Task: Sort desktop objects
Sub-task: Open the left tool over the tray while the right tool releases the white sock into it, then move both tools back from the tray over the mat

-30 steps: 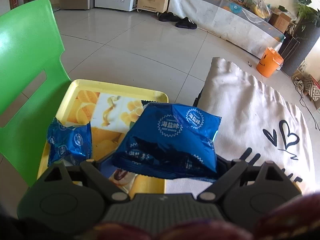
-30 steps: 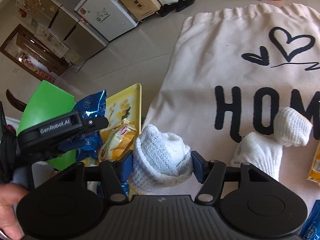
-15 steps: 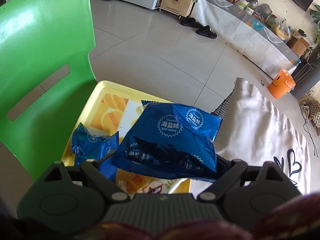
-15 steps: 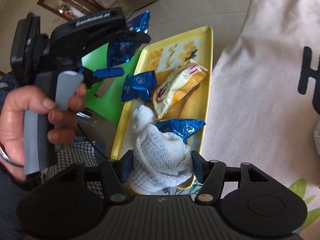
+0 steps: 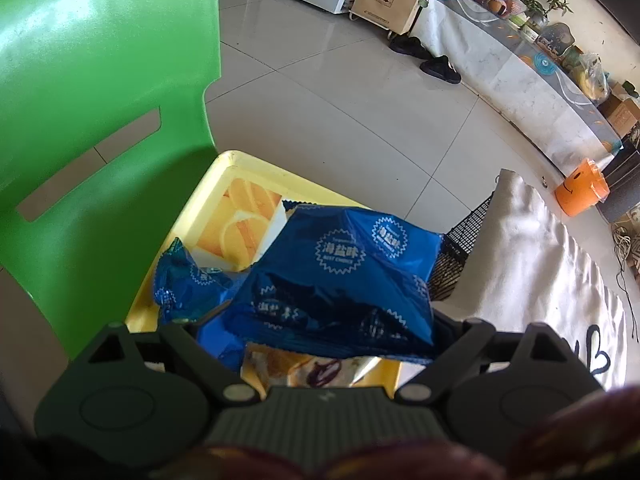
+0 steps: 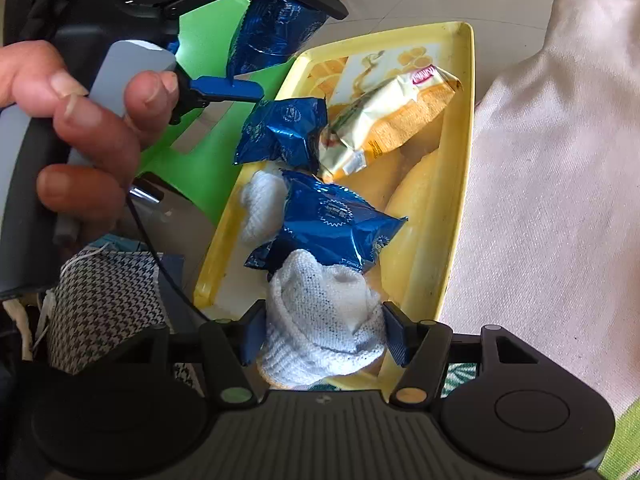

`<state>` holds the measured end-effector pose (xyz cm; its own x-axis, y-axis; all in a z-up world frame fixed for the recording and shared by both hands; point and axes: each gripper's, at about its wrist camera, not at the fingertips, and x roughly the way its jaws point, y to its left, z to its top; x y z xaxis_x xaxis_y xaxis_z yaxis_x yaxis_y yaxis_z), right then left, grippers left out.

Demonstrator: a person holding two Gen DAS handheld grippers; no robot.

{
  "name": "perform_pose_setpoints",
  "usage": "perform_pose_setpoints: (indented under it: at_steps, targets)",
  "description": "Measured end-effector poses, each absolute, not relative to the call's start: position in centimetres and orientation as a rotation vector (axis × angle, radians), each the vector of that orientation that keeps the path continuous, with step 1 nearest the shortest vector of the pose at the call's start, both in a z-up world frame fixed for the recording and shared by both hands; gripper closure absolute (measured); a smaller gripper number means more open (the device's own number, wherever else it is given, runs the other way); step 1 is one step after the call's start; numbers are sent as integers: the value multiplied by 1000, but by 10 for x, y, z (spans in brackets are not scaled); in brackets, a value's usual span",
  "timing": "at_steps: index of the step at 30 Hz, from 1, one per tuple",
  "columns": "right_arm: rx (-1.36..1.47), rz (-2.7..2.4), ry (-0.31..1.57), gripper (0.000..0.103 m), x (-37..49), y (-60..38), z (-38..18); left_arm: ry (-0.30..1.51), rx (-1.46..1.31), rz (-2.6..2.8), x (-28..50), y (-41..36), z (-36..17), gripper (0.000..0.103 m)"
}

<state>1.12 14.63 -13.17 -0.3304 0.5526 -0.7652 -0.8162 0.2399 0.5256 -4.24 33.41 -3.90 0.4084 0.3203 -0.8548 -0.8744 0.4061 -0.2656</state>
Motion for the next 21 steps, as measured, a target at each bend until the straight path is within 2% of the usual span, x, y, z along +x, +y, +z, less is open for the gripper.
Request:
perform_pose_setpoints:
  at_steps: [4, 6, 9, 10, 21]
  targets:
    - [-251, 1389, 1202, 40, 4, 152, -129, 820, -817, 884, -44, 337, -41, 10]
    - [-285, 1365, 1144, 35, 0, 151, -125, 827, -824, 893, -44, 339, -43, 7]
    - [-226, 1357, 1152, 23, 8, 146, -120, 818, -829, 911, -46, 340, -42, 3]
    - [-201, 1353, 1162, 22, 13, 144, -118, 813, -834, 915, -47, 340, -41, 1]
    - [-157, 1309, 1162, 21, 42, 128, -100, 797, -841, 909, -42, 330, -38, 1]
